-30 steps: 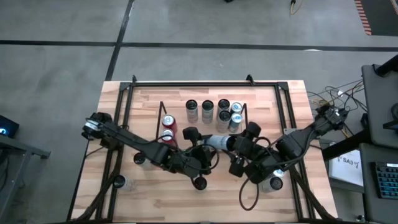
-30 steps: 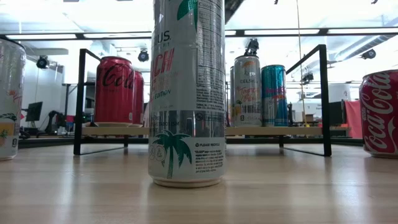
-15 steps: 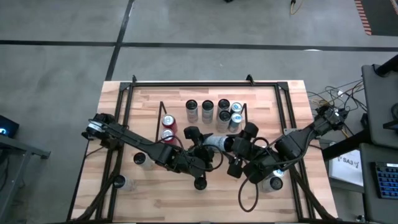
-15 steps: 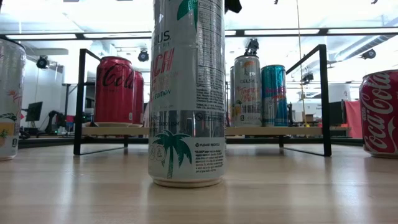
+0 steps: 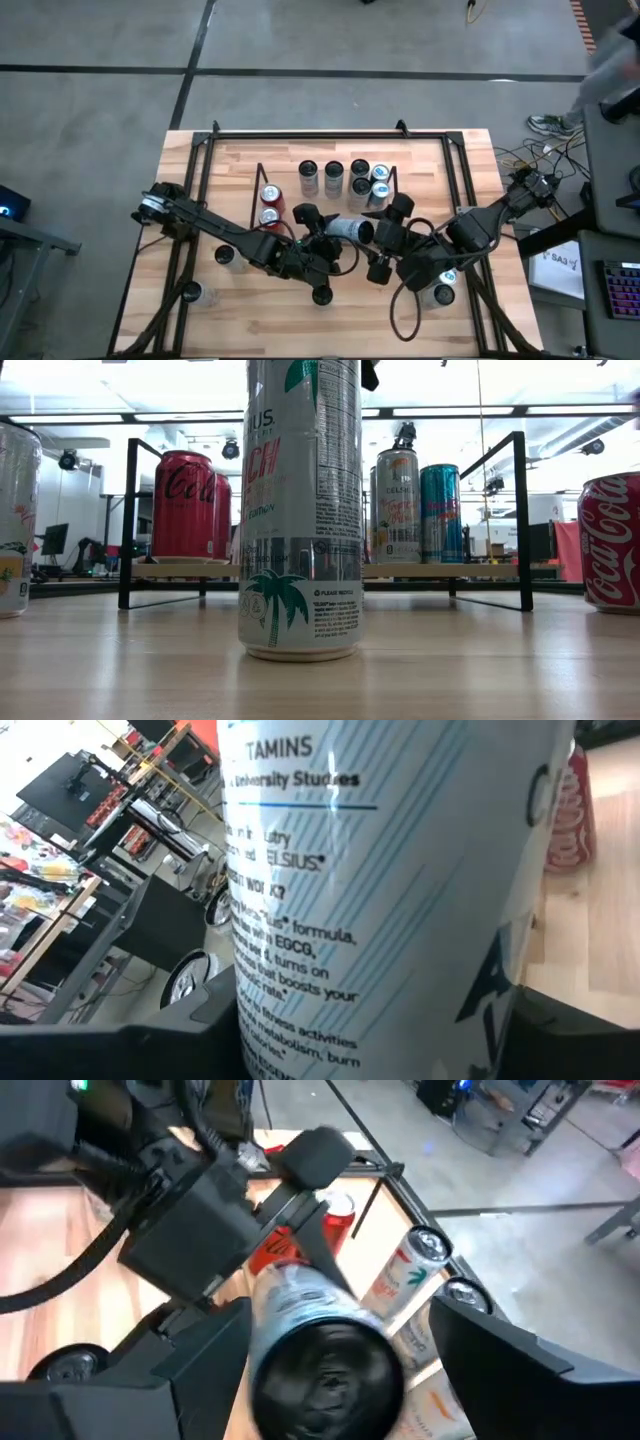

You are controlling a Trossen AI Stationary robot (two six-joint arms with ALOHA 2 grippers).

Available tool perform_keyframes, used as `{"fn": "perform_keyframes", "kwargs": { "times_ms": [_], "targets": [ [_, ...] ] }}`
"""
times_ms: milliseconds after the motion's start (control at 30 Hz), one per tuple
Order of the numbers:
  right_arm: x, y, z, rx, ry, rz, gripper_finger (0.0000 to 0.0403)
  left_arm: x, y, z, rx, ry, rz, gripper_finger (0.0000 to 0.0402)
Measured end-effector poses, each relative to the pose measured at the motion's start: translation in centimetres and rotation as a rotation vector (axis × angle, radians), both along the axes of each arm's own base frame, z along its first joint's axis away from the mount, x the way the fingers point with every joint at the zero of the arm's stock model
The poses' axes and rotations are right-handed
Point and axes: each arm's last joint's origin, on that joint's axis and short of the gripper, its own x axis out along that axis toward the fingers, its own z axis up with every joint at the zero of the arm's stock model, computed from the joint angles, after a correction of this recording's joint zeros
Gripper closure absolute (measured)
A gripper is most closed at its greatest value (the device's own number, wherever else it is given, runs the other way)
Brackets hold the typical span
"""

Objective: Place canned beverage on shelf
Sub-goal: Put the white and blue soda can on the shelf aligned with the other white and blue soda can

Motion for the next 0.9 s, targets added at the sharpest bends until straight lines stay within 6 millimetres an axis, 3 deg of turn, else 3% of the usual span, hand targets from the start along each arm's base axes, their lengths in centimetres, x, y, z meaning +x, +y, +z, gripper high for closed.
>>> {"fn": "perform_keyframes", "kwargs": {
  "times_ms": [200,400,600,900],
  "targets": [
    [-1.4,-0.3,1.6,-0.072,-0.041,0.013,0.0098,-0.7,-0.9,0.4,-0.009,-0.015,-0.030,0.0174],
    [-4.1,0.3,2.4,-0.106,-0.086,0.048,0.0101,-1.8,-2.3,0.4,-0.023,-0.040,-0.072,0.0174],
    [-5.3,1.1,0.7,-0.146,-0.094,0.065,0.0106,-3.1,-3.4,0.3,-0.084,-0.130,-0.146,0.0174],
    [-4.6,1.8,-1.6,-0.173,-0.111,0.105,0.0099,-4.8,-3.7,0.2,-0.122,-0.275,-0.315,0.0174]
  ]
}}
